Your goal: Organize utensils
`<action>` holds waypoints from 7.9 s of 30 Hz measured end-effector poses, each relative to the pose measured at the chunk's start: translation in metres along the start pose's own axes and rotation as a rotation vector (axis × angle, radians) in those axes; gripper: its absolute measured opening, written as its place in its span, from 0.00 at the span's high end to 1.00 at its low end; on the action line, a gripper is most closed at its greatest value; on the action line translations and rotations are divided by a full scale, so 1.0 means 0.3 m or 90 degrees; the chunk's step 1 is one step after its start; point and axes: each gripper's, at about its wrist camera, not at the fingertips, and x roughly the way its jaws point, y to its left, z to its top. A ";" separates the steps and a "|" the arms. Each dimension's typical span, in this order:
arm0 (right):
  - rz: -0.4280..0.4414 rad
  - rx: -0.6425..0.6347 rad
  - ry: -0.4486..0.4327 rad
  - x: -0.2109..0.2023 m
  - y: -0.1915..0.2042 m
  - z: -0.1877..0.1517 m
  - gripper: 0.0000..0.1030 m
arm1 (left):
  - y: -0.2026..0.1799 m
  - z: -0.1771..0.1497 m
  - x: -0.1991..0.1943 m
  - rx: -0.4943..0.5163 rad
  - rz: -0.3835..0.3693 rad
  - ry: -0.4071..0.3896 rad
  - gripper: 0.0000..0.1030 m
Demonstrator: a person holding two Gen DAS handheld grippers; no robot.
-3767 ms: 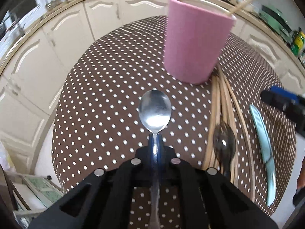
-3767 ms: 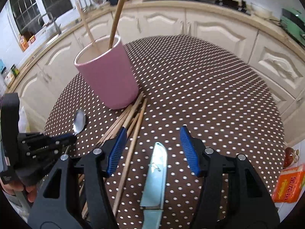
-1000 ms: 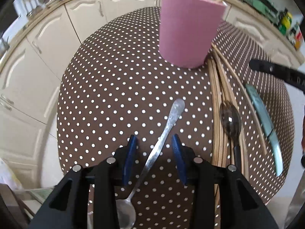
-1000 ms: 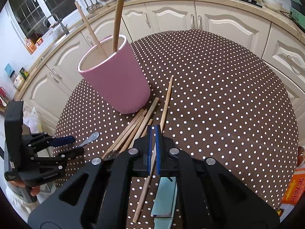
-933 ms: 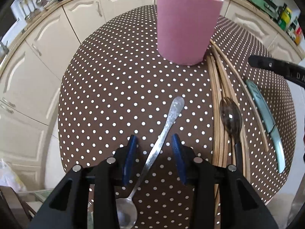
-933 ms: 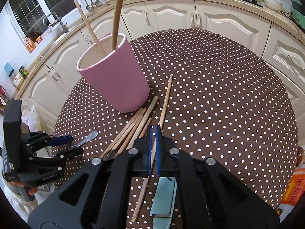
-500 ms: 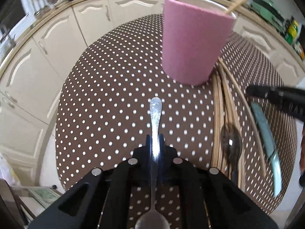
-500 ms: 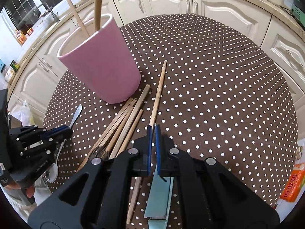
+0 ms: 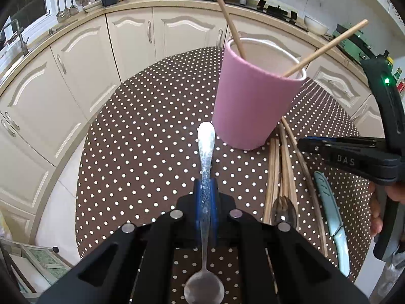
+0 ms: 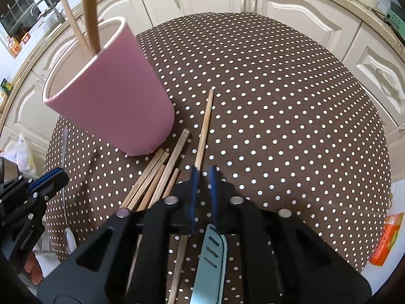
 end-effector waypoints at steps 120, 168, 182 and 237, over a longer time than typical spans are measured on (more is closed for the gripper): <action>0.093 -0.008 -0.480 -0.458 0.049 -0.073 0.62 | -0.036 0.089 -0.393 -0.078 -0.058 -0.334 0.48; 0.078 0.033 -0.219 -0.274 -0.166 -0.322 0.36 | -0.176 -0.095 0.085 0.076 0.026 0.101 0.29; 0.075 0.039 -0.161 -0.241 -0.171 -0.269 0.35 | -0.309 -0.028 0.153 0.119 0.075 0.089 0.29; -0.029 -0.116 0.017 0.007 0.101 -0.131 0.69 | -0.068 -0.100 0.072 -0.118 -0.003 0.066 0.94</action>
